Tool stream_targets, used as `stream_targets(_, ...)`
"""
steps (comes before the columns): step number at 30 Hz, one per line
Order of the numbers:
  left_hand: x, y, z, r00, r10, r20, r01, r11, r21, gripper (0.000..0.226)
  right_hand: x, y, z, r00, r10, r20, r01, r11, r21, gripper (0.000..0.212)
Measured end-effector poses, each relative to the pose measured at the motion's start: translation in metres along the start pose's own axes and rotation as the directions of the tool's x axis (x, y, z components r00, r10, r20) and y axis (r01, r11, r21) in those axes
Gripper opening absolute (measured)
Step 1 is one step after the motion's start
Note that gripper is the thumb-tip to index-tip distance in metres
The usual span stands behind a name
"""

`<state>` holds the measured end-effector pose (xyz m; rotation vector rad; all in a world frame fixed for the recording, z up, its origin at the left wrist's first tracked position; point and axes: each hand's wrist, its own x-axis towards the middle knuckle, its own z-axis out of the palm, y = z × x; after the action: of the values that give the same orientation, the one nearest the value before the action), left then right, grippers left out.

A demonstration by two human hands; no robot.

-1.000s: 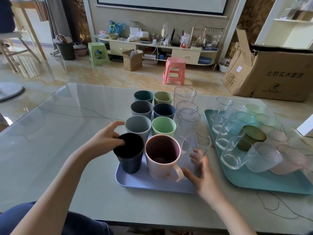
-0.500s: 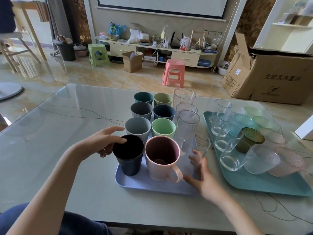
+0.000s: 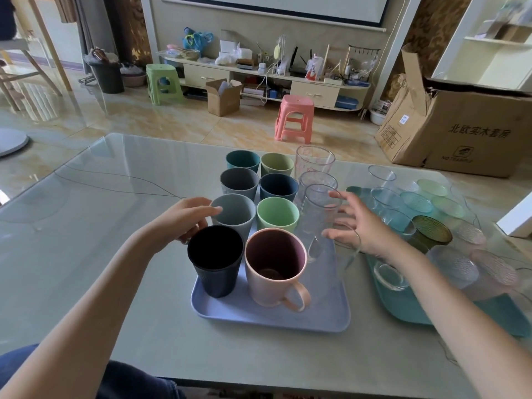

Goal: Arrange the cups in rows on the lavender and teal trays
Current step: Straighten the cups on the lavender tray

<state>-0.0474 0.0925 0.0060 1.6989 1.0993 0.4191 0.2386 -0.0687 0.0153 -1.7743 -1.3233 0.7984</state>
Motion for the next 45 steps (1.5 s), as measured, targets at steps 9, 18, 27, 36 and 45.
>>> stream_targets(9, 0.000, 0.004, 0.000, 1.000, -0.018, -0.020, 0.017, 0.998, -0.056, 0.020, 0.011, 0.005, 0.005, 0.999, -0.027, -0.027, 0.027, 0.999, -0.035, 0.063)
stream_targets(18, 0.002, 0.003, 0.004, 1.000, -0.020, -0.014, 0.018, 0.995, -0.101, 0.016, 0.008, -0.001, -0.002, 1.000, -0.004, 0.010, 0.005, 0.999, -0.051, 0.065)
stream_targets(27, 0.005, 0.000, 0.005, 0.999, -0.028, -0.016, 0.026, 0.996, -0.090, 0.023, 0.008, -0.001, -0.009, 0.996, 0.047, 0.071, -0.042, 0.997, -0.063, 0.070)
stream_targets(36, 0.005, 0.008, 0.003, 0.974, 0.148, -0.171, -0.150, 0.989, 0.000, 0.025, -0.007, -0.047, -0.033, 0.965, -0.250, -0.078, 0.222, 0.938, -0.267, 0.045)
stream_targets(45, 0.004, 0.003, 0.014, 0.991, 0.071, -0.110, -0.066, 0.997, 0.047, 0.025, 0.040, -0.106, 0.021, 0.813, -0.108, 0.573, 0.582, 0.194, -0.790, 0.019)
